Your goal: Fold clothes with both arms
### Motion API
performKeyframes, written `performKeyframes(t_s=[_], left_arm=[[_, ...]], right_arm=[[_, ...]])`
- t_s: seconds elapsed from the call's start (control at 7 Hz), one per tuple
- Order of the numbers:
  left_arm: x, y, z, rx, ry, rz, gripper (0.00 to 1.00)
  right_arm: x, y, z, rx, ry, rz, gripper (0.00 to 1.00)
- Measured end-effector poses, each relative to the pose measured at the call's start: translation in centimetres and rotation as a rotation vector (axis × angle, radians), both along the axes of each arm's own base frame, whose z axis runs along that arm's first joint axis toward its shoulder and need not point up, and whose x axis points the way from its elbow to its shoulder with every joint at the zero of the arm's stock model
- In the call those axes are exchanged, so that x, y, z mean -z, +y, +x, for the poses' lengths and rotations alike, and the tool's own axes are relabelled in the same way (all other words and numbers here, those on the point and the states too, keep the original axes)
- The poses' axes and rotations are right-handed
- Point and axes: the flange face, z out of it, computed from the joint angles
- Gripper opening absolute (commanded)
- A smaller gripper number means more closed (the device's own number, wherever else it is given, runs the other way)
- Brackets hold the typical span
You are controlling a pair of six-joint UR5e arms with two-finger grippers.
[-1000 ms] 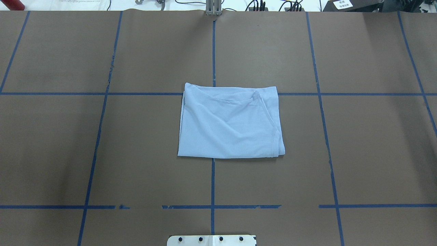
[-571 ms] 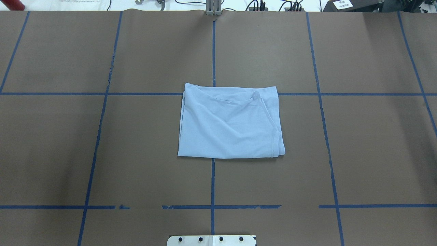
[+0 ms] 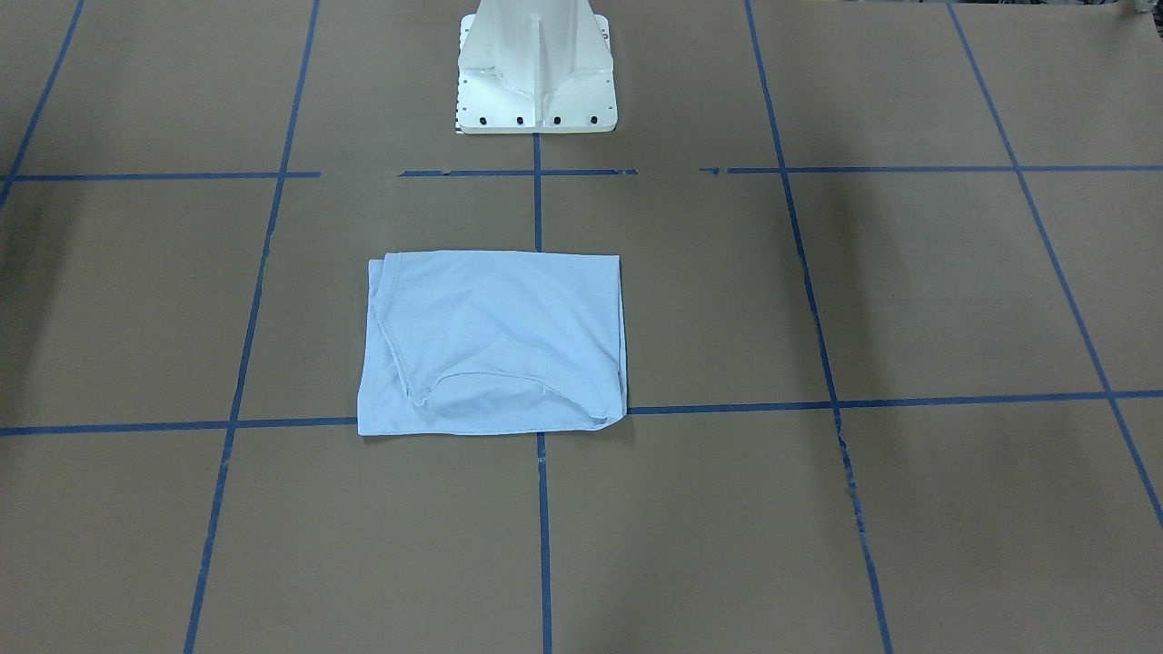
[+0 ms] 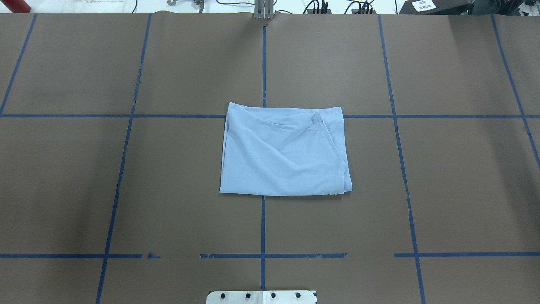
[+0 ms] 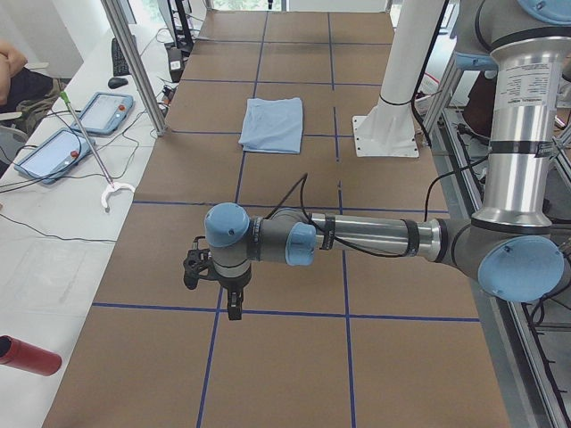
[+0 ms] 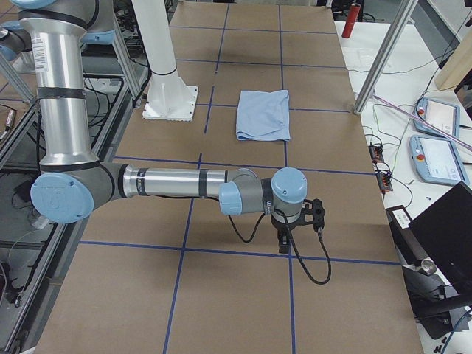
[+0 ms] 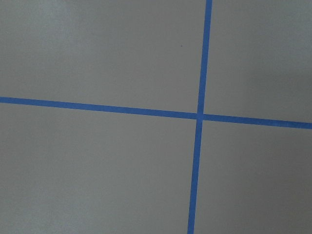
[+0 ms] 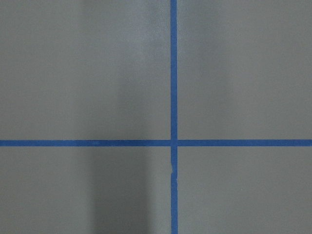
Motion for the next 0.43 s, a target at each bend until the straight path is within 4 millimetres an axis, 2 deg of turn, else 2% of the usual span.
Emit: performKeyframes(t_s=[0.43], left_arm=[[0.14, -0.04, 0.0, -0.001, 0.0, 0.008, 1.0]], right_arm=[[0.1, -0.06, 0.0, 0.0, 0.0, 0.002, 1.0]])
